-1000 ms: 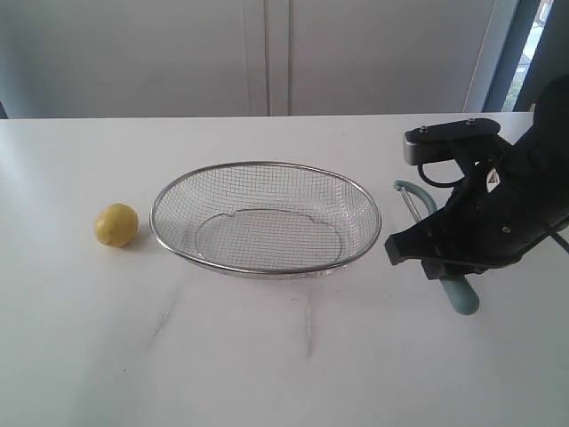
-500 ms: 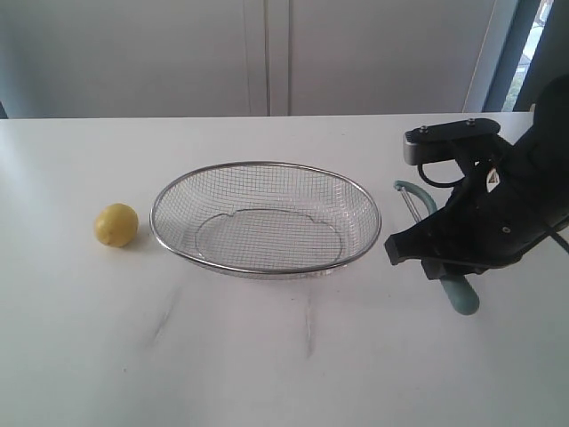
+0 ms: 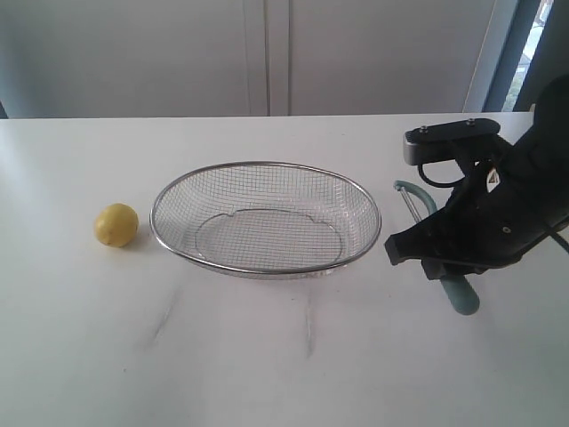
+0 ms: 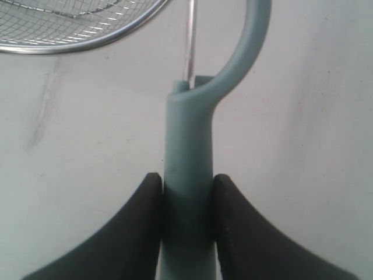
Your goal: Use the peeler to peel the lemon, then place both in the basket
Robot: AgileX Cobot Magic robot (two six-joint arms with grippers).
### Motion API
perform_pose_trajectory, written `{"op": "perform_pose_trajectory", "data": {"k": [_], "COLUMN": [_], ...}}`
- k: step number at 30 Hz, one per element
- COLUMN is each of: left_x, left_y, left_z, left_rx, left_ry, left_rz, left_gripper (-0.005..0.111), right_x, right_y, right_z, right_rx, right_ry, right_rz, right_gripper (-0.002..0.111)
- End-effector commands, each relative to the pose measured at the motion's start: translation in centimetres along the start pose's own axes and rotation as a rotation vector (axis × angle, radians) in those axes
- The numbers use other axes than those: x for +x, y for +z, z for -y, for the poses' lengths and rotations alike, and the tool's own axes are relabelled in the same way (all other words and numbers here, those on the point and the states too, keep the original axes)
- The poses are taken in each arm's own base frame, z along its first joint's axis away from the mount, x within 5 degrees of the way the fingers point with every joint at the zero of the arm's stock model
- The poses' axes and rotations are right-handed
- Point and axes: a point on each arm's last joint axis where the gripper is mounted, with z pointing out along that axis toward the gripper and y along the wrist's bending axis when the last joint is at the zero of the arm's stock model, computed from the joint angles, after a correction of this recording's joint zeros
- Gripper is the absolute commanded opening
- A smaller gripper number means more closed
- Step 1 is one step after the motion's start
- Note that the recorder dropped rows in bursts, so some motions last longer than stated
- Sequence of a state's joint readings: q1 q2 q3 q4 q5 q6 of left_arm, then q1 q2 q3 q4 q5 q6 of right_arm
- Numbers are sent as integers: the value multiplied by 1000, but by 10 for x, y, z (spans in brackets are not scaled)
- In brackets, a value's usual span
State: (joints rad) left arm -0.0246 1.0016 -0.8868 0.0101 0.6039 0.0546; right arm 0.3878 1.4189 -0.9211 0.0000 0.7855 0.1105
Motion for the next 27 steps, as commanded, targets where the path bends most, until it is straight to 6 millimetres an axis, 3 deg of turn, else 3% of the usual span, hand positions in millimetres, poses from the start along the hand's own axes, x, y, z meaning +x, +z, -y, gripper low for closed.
{"op": "perform_pose_trajectory", "data": {"k": [1, 7, 10, 18, 23, 27], "left_x": [-2, -13, -27, -51, -61, -71], "left_y": [-2, -1, 12, 77, 104, 126], "left_z": [-1, -3, -6, -11, -11, 7], "left_rx": [-3, -23, -9, 44, 76, 115], "left_ry": [-7, -2, -5, -35, -59, -10], "left_rz": [15, 85, 14, -221, -288, -316], "left_gripper": [0, 0, 0, 0, 0, 0], "right_x": [1, 1, 1, 2, 2, 2], "right_y": [-2, -2, -2, -2, -2, -2], "right_z": [0, 0, 0, 0, 0, 0], "right_rx": [-1, -1, -1, 0, 0, 0], "right_ry": [-10, -10, -28, -28, -28, -28], "right_rz": [7, 3, 3, -1, -1, -1], "right_gripper": [0, 0, 0, 0, 0, 0]}}
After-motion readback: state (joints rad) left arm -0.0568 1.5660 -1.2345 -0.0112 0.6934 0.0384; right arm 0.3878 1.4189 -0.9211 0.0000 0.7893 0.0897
